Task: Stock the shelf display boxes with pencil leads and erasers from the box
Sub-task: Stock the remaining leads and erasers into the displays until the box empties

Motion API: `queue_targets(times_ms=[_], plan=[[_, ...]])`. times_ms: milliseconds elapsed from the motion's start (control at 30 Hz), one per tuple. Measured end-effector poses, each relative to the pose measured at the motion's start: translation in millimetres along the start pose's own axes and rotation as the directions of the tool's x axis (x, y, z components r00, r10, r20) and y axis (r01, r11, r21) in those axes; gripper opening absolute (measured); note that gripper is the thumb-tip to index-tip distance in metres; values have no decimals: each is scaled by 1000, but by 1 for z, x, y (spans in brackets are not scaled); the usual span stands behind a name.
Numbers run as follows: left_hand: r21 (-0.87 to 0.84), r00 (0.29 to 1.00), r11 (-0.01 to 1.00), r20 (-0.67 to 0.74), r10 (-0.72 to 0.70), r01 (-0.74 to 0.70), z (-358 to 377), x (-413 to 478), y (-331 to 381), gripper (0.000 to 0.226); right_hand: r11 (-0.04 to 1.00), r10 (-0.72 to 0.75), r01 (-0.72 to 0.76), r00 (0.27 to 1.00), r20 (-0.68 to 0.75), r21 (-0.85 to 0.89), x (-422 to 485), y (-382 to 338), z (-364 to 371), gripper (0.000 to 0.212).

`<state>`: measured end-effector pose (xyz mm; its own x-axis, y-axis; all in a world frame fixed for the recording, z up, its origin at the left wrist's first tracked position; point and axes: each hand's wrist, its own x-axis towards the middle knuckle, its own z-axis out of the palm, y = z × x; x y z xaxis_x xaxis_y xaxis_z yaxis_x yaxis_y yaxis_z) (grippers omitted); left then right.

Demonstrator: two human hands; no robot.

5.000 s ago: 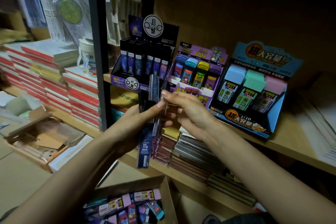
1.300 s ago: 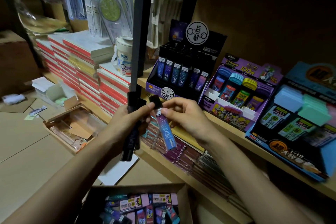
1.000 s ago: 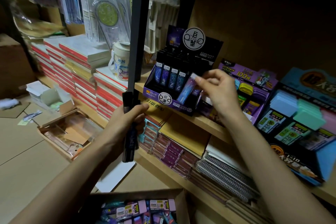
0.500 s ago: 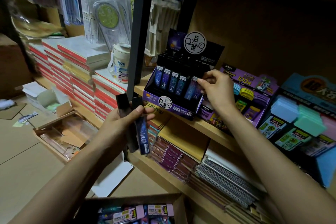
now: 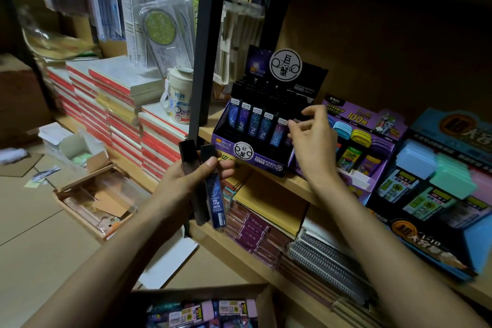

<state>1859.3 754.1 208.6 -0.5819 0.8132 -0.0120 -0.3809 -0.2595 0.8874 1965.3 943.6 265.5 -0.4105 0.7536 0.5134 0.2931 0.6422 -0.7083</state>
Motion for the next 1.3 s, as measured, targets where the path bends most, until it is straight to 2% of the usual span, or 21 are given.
queue_targets(times_ms=[33,100,133,200,267,333,433,533,667,733,833,900,1033,1100,1167,1300], plan=[[26,1000,1000,-3,2,-1,0,0,0,35,998,-40,40,999,-7,42,-14,-4,-2,14],[56,1000,998,-16,-4,5,0,0,0,35,994,-45,30,989,143,108,-43,-13,-1,6],[45,1000,999,-14,-14,15,1,0,0,35,993,-20,-15,960,278,121,-56,-18,1,5],[15,999,999,16,-41,41,4,0,-2,32,977,29,-133,858,512,166,-76,-26,8,8],[5,998,999,41,-49,49,8,-1,-3,33,930,52,-258,797,602,261,-86,-34,14,13],[14,998,999,49,-38,38,12,-1,-5,40,892,89,-329,799,595,308,-88,-37,15,20],[45,998,999,50,-30,27,15,0,-8,41,890,128,-359,791,599,283,-87,-33,14,24],[113,999,994,32,-4,1,14,1,-9,39,889,137,-365,788,601,277,-79,-27,8,15],[123,999,992,-28,25,-21,5,6,-5,35,837,236,-401,879,415,373,-43,-17,-13,11],[106,998,994,-61,19,-12,1,8,-4,29,834,264,-371,918,295,409,-21,-13,-24,10],[104,994,995,-105,10,1,0,10,-3,31,846,272,-329,943,191,419,8,-7,-35,16],[59,995,998,-97,-10,16,-1,12,-3,34,886,250,-290,956,154,362,20,-2,-35,17],[-35,995,997,-64,-74,72,1,15,-5,23,976,126,-137,989,71,168,28,10,-30,17],[40,992,997,-112,-66,71,2,15,-8,25,993,61,-66,997,50,102,30,14,-26,15],[149,987,989,-158,3,20,1,14,-9,37,999,16,-18,998,57,37,30,17,-22,16],[220,981,975,-182,66,-25,-3,11,-7,51,999,-34,35,996,80,-20,27,20,-18,18]])
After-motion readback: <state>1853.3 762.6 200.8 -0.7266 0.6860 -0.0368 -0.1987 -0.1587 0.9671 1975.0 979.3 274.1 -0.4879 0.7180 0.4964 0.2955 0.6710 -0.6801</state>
